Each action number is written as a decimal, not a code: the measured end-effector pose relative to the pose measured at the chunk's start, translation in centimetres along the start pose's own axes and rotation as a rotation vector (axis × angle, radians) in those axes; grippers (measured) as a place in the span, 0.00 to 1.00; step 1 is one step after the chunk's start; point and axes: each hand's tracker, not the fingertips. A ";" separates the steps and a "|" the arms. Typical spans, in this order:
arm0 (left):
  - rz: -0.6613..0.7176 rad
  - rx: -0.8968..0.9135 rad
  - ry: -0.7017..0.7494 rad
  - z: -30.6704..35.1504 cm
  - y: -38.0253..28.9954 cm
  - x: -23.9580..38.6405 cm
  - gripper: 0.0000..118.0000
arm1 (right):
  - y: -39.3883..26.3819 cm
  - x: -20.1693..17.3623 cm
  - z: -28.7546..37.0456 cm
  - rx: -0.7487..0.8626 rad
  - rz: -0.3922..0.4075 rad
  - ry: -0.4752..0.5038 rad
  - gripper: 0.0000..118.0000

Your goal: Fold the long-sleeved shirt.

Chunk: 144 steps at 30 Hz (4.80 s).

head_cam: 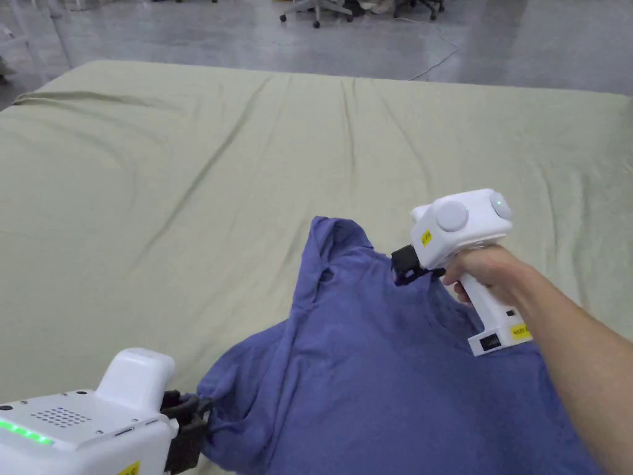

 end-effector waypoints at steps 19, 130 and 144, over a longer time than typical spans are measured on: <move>-0.088 0.322 0.254 2.8 21.3 -4.9 0.07 | 0.3 6.1 29.0 0.464 -0.012 -0.171 0.00; -0.078 0.013 -0.123 -5.9 5.3 0.1 0.00 | 1.1 6.9 -0.8 0.038 -0.046 -0.009 0.00; -0.112 0.104 -0.152 2.6 3.1 3.2 0.00 | -25.7 -3.2 22.1 0.206 0.139 0.116 0.00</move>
